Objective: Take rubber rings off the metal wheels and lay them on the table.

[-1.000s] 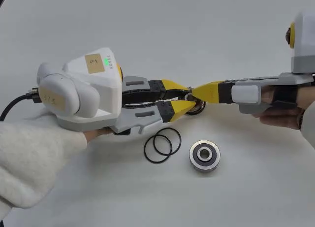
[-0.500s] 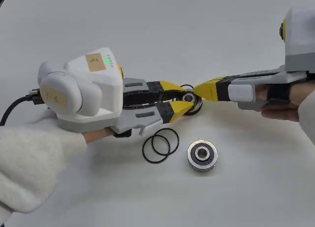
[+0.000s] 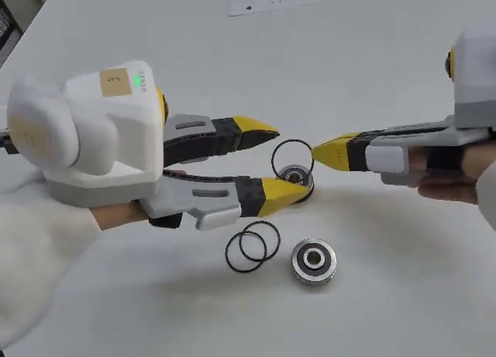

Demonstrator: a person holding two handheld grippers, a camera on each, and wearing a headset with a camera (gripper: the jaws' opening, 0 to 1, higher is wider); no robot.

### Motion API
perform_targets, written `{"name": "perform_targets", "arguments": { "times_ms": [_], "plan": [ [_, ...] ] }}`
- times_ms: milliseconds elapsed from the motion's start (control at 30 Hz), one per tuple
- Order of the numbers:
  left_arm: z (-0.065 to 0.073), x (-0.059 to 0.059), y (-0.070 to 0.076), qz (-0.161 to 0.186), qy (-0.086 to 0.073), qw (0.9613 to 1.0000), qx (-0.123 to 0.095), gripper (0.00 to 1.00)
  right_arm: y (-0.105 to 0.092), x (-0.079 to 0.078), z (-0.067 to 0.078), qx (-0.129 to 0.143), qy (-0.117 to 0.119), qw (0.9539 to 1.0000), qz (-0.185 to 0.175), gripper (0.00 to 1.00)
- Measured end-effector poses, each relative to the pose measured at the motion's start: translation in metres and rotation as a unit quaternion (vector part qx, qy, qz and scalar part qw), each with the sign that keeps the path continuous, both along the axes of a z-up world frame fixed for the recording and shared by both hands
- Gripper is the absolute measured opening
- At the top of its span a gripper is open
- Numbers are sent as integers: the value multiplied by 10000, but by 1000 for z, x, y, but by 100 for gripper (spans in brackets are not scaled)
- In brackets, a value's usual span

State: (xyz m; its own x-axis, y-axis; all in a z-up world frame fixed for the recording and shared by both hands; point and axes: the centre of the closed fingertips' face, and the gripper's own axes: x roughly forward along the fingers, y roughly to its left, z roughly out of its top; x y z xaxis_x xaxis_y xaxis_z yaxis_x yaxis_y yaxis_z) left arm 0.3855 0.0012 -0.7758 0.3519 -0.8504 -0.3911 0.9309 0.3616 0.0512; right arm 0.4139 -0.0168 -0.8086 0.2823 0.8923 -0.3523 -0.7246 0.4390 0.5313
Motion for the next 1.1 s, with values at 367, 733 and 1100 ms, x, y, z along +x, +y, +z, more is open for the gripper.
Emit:
{"name": "perform_targets", "arguments": {
  "times_ms": [367,733,1100],
  "plan": [
    [38,-18,28,235,-14,9997,-42,87,-9,-12,28,-54,-233,9997,-26,0],
    [54,-33,70,607,-154,9980,60,100,-5,-25,40,-160,-274,9995,95,0],
    [42,-59,117,1166,1,9929,250,100,16,-38,36,-313,-224,9980,498,0]
  ]
}}
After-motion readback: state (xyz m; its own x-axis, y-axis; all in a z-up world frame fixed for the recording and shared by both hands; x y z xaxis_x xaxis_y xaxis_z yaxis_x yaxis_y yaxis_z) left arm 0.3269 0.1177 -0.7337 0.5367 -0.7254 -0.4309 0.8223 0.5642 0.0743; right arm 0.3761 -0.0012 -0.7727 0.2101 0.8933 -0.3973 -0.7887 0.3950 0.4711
